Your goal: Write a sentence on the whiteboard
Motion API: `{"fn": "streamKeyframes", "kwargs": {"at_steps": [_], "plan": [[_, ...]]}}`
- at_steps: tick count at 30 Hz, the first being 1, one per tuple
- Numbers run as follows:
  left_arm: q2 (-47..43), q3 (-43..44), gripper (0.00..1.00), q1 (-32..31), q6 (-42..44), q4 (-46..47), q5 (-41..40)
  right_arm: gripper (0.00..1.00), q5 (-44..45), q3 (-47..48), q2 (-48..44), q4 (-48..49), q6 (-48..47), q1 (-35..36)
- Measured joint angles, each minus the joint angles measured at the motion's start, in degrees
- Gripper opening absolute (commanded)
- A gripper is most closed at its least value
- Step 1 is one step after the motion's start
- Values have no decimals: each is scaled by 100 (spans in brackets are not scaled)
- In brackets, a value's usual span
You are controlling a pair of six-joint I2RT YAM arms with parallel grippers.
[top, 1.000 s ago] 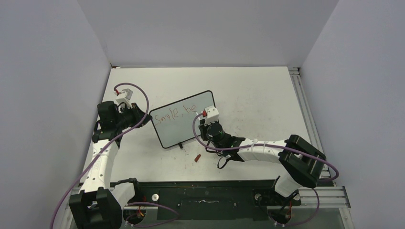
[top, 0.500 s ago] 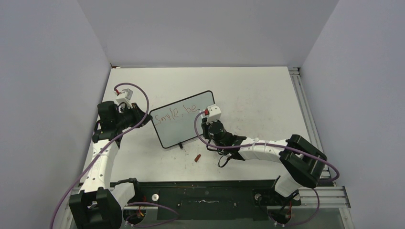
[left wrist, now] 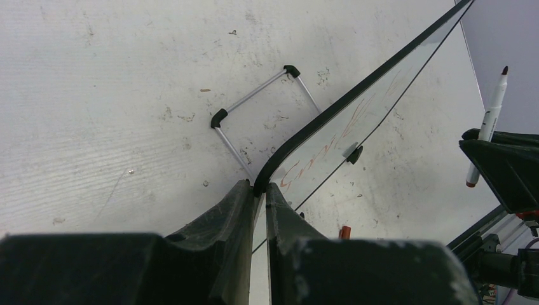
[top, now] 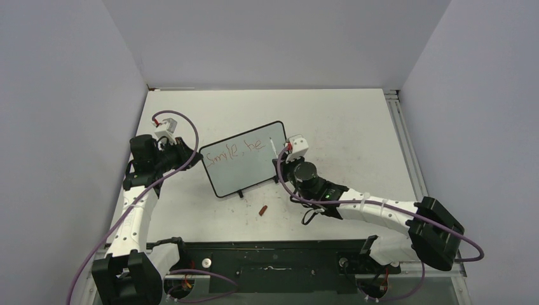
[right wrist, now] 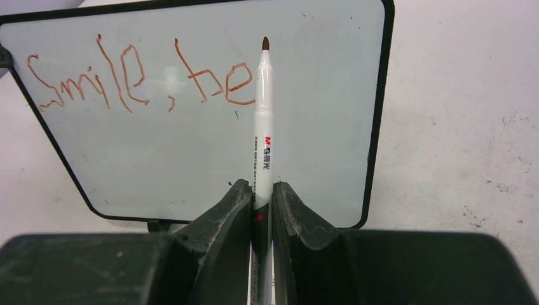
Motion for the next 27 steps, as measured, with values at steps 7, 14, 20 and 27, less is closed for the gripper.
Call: {"fn": "streamKeyframes", "kwargs": {"at_steps": [7,14,20,27], "plan": [[-2,0,9,-4,0,0,0,5,-129,-9,7,-31,-138,437],[-13,0,9,-24,0,0,0,5,-455,155,1001,-7,-160,1115],[-22,0,9,-37,0,0,0,5,-651,505,1661,11,-85,1185],[-24,0,9,-37,0,0,0,5,-780,815,2072,44,17,1220]]}}
